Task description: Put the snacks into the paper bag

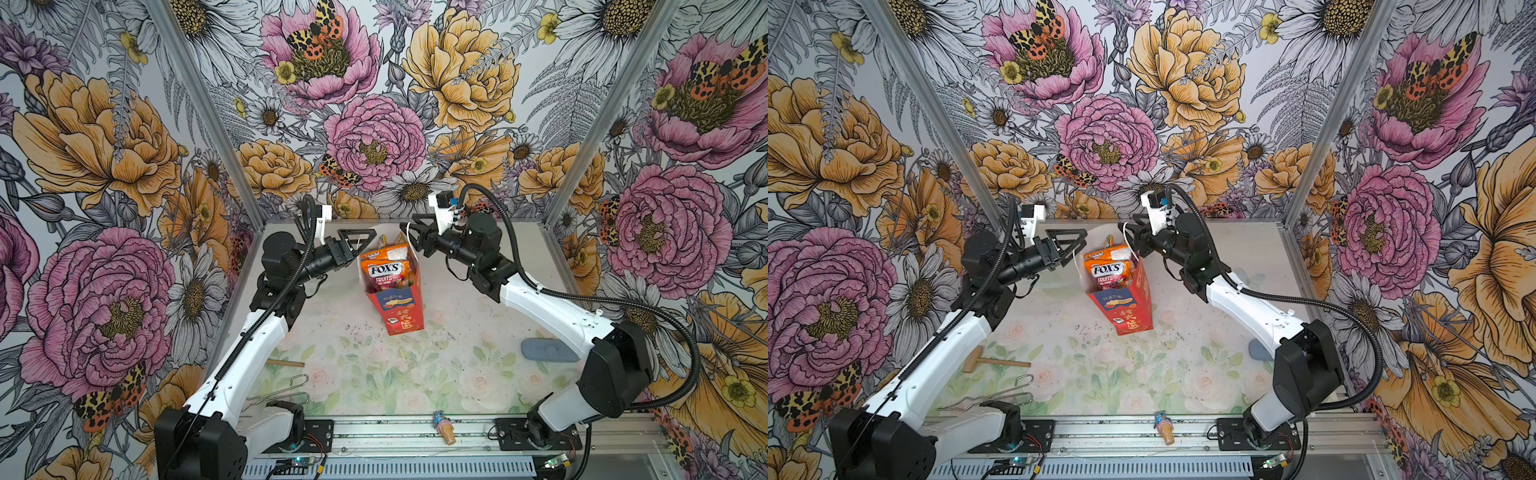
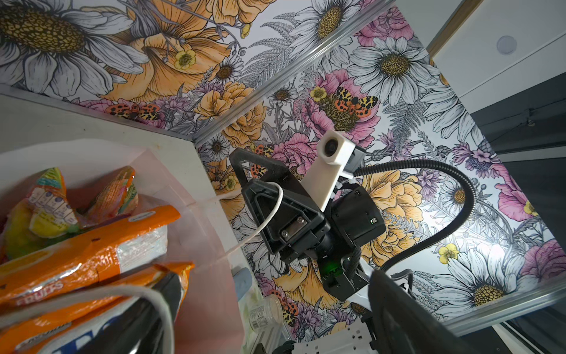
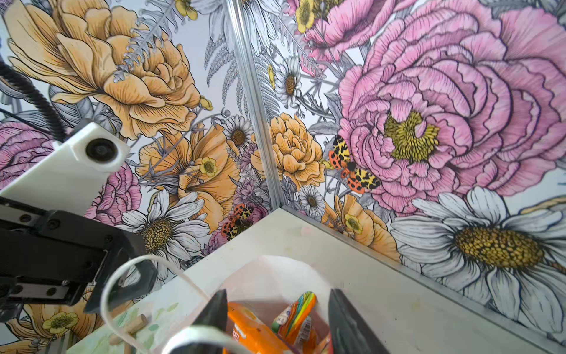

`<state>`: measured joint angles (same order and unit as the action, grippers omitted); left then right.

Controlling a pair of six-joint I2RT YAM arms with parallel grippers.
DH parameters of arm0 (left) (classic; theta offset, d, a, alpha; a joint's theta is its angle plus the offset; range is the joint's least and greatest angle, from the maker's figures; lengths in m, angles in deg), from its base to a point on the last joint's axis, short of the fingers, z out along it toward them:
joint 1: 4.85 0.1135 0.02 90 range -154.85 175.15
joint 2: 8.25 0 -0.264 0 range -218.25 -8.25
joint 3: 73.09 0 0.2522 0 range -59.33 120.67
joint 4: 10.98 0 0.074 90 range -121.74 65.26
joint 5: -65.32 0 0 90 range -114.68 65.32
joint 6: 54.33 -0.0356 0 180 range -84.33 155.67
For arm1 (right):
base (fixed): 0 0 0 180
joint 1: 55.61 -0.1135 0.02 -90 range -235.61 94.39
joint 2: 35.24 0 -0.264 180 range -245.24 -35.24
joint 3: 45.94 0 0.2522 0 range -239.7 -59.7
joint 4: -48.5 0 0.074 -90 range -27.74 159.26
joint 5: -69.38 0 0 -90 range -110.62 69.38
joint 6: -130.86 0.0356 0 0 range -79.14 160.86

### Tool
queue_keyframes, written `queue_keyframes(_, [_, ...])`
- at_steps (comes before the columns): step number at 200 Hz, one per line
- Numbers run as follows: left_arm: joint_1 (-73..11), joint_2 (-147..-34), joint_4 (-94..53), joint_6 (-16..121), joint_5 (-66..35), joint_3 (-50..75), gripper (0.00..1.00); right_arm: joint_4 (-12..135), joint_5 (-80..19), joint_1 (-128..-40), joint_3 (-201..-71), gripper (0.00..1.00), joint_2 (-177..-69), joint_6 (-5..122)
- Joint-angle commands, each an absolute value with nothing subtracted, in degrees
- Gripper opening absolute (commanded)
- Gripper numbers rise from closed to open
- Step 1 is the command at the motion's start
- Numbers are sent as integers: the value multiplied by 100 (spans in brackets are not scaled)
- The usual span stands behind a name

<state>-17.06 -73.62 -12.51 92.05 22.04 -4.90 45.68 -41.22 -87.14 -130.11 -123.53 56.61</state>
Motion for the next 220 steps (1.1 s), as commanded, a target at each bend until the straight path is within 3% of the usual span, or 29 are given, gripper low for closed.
queue_keyframes(1, [-1732, -7349, -787, 9034, 2026, -485, 96, 3668, -4003, -8752, -13060, 55, -12269, 5769])
queue_keyframes(65, [-1749, -7492, -1872, 8412, 2116, 842, 97, 4199, -4204, -8760, -13799, 54, -12042, 5644])
queue_keyframes(153, [-1608, -7056, -1659, 8564, 1909, -334, 97, 4265, -4040, -8760, -12876, 55, -11678, 5664])
queue_keyframes(220, [-1358, -6095, -4736, 6764, 927, 166, 99, 6034, -3784, -8743, -12653, 56, -10863, 5200])
